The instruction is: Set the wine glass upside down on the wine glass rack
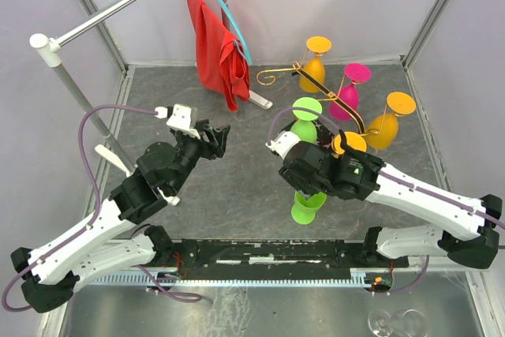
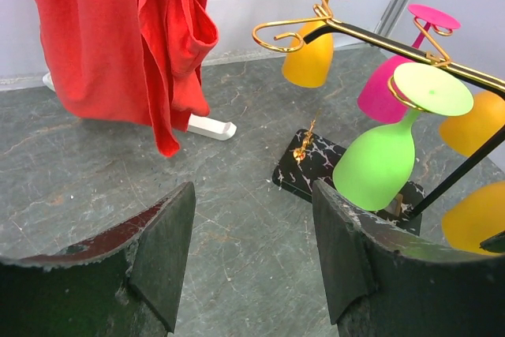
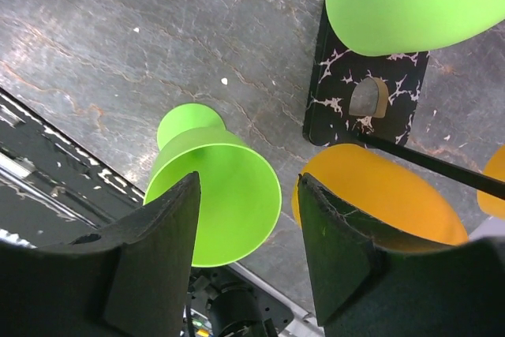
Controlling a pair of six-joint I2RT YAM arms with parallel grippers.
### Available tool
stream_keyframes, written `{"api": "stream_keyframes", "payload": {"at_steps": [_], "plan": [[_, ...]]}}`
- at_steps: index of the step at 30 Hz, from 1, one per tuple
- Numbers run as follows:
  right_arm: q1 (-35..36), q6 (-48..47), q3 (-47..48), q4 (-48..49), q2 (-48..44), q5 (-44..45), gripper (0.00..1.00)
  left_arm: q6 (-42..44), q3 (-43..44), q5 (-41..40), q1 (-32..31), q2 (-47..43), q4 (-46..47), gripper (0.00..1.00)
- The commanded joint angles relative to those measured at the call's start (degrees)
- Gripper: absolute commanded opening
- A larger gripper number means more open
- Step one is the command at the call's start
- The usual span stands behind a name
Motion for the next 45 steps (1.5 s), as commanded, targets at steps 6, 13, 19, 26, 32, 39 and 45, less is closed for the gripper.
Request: {"api": "stream_keyframes", "payload": {"at_steps": [6, 13, 19, 26, 32, 39, 45], "plan": [[0.39, -8.07, -4.68, 5.98, -0.86, -0.26, 0.62, -1.3, 0.73, -1.16, -0.04, -0.64, 0.17, 0.68], [0.37, -10.21, -6.94, 7.24, 0.37, -1.12, 0.62, -1.3, 0.43, -1.37, -0.03, -0.97, 0.35, 0.68], [0.33, -11.42, -8.89, 9.72, 0.96, -2.27, 0.62, -1.21, 0.19, -1.77, -0.02, -1.07, 0.37, 0.68], [0.31, -13.66, -9.85, 11.75, 2.21, -2.67, 0.63, -1.11, -0.16, -2.4, -0.02, -1.07, 0.35, 0.69], [0.31, -13.91, -9.59, 11.3, 3.07, -4.48, 0.4, -1.3, 0.26, -2.26, -0.06, -1.08, 0.29, 0.7], [0.31, -12.1, -8.23, 8.07, -0.34, -3.8, 0.01, -1.4, 0.61, -2.29, 0.0, -0.65, 0.16, 0.7], [0.31, -9.37, -5.79, 6.59, -5.49, -0.87, 0.01, -8.62, 3.59, -10.89, -0.06, 0.45, -6.07, 0.75]]}}
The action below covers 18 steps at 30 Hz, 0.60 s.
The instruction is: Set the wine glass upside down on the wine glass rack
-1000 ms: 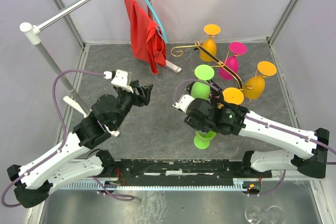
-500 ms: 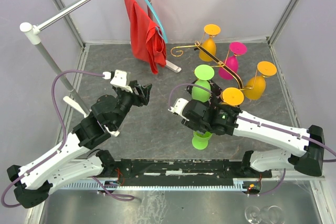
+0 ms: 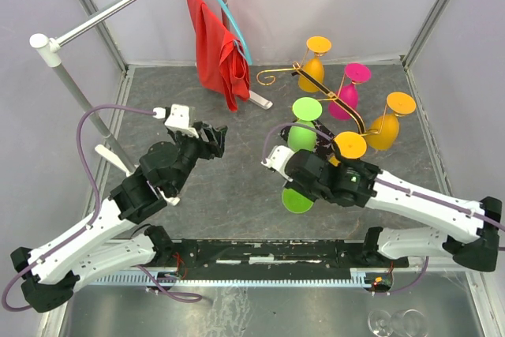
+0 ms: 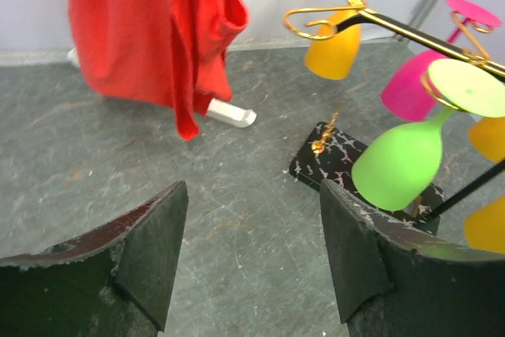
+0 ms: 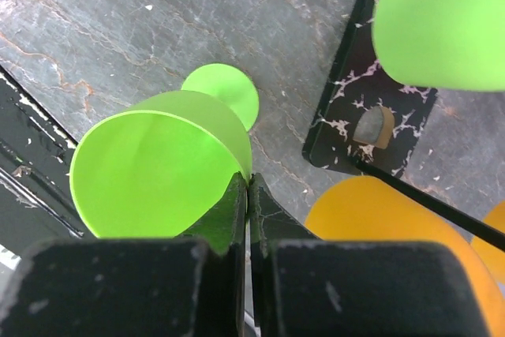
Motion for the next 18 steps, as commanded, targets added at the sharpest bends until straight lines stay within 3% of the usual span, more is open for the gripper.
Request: {"api": "stream_keyframes", "payload": {"at_steps": [1, 5, 7, 11, 14, 18], "plan": [[0.2, 2.88, 4.71, -1.54, -4.92, 4.26, 0.01, -10.61, 4.51, -10.94, 0.02, 0.95, -5.93, 0.78], [0.2, 3.98, 8.35, 2.61, -8.62, 6.78, 0.01, -26.57, 6.51, -17.13, -0.01, 1.15, -11.29, 0.81], [0.2, 2.32, 9.31, 6.59, -9.91, 7.32, 0.01, -38.7, 7.09, -18.86, -0.04, 0.91, -13.14, 0.81], [0.21, -1.53, 10.96, 14.21, -10.2, 8.95, 0.01, -59.62, 7.59, -20.66, -0.02, -1.15, -17.77, 0.76], [0.2, -4.63, 10.17, 21.86, -9.7, 8.28, 0.01, -73.04, 4.63, -18.39, 0.02, -3.99, -16.19, 0.74], [0.2, -8.31, 8.85, 32.64, -7.85, 7.33, 0.01, -83.85, 0.0, -14.96, -0.03, -6.63, -9.46, 0.73]]}}
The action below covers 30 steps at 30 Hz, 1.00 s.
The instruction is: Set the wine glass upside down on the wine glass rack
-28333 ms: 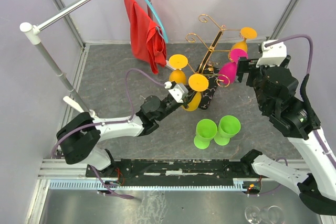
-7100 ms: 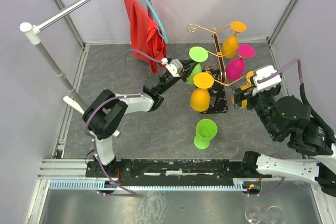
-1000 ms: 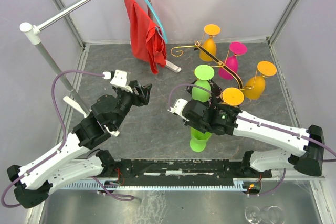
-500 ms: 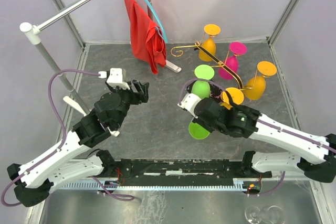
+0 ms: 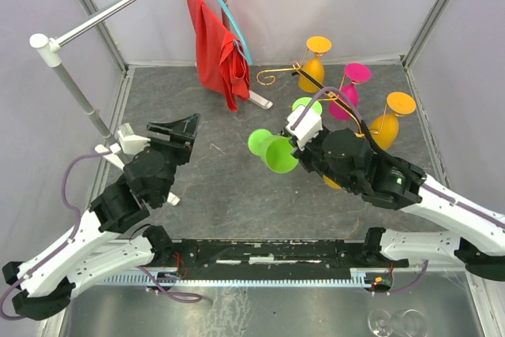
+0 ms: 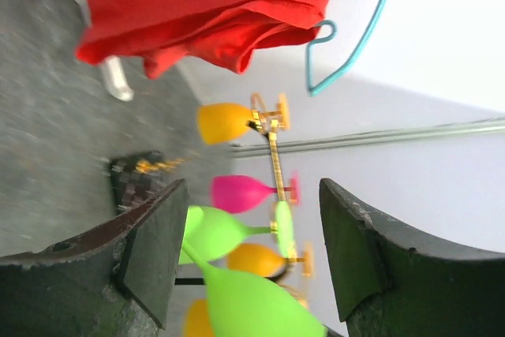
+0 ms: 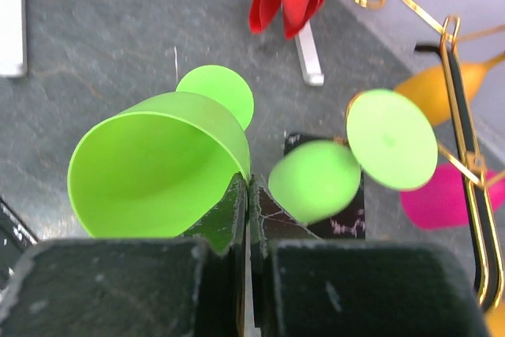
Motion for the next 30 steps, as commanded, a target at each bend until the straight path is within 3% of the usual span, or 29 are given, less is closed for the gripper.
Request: {"api": "stream_keyframes", "payload": {"at_steps": [1, 8, 15, 22, 25, 30], "plan": [[0.2, -5.9, -0.15, 17.39, 2.24, 0.28, 0.01, -21.43, -3.52, 1.75, -0.02, -2.0, 6.86, 0.74], [0.36, -8.71, -1.04, 28.93, 5.07, -1.97, 0.01, -29.72, -4.73, 6.03, 0.0, 0.5, 11.14, 0.81], [1.44, -11.0, -4.08, 39.97, 6.34, -4.0, 0.01, -34.84, -7.75, 11.49, -0.04, 2.79, 17.27, 0.78], [3.32, -12.34, -4.4, 42.93, 7.82, -4.6, 0.01, -35.56, -8.22, 12.44, -0.06, 4.15, 19.73, 0.75], [4.16, -12.43, -4.51, 43.21, 7.86, -4.68, 0.01, -35.78, -8.71, 12.46, -0.05, 4.53, 20.94, 0.71], [5.55, -12.73, -5.08, 43.84, 6.87, -4.32, 0.01, -35.59, -10.18, 11.71, -0.04, 4.4, 22.8, 0.55]]}}
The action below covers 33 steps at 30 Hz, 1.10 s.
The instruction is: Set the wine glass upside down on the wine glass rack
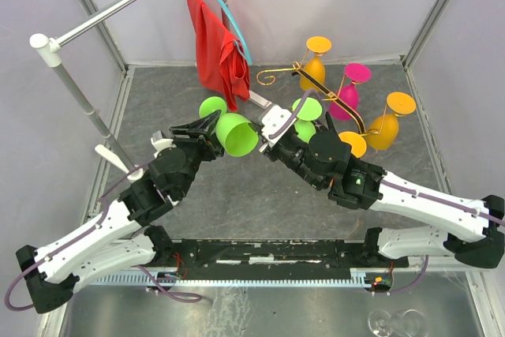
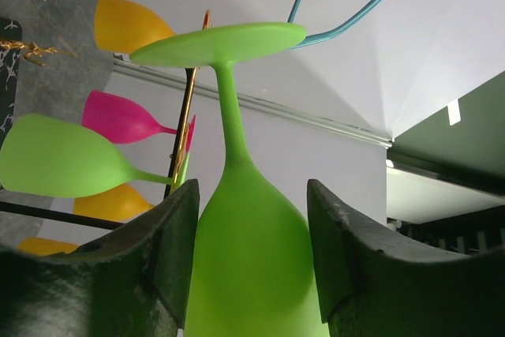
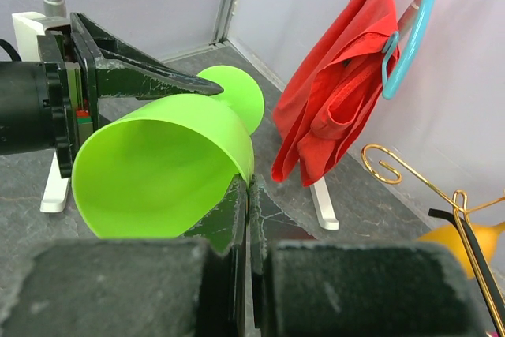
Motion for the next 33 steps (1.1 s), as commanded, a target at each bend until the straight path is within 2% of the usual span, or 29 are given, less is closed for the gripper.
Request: {"api": "stream_keyframes", "payload": {"at_steps": [1, 9, 14, 16, 21, 23, 25, 26, 30, 33], "plan": [[1.78, -0.63, -0.51, 5.25, -1.71, -0.87, 0.01, -1.87, -0.83, -0.23, -0.06, -0.07, 4.19, 0.53], [2.65, -0.66, -1.94, 5.62, -3.59, -1.82, 0.01, -2.65, -1.67, -1.57, -0.06, -0.22, 4.51, 0.52], [2.95, -0.39, -2.93, 6.83, -4.07, -3.14, 0.01, -3.49, -2.11, -1.85, -0.07, 0.14, 4.62, 0.6], [3.08, -0.56, -3.1, 6.73, -3.92, -2.94, 0.01, -3.51, -2.2, -1.97, -0.06, 0.16, 4.6, 0.6], [3.51, -1.32, -2.65, 6.1, -3.24, -1.33, 0.01, -1.9, -2.54, -2.83, -0.07, -0.41, 6.04, 0.46], [3.79, -1.65, -2.39, 5.68, -2.87, -0.21, 0.01, -1.25, -2.42, -3.25, -0.06, -0.74, 5.92, 0.34], [4.05, -2.07, -2.14, 5.68, -2.64, 1.11, 0.01, -1.1, -2.02, -3.56, -0.06, -0.9, 5.11, 0.3], [4.23, -2.42, -2.03, 5.71, -2.37, 1.77, 0.01, -0.96, -1.74, -3.64, -0.11, -0.86, 4.55, 0.3], [5.04, -3.82, -1.38, 5.38, -1.22, 4.57, 0.01, -0.47, -0.49, -3.46, -0.07, -0.36, 2.81, 0.4], [5.87, -4.76, -0.76, 5.15, -0.37, 5.74, 0.01, -0.13, -0.17, -3.22, -0.09, 0.11, 2.75, 0.41]]}}
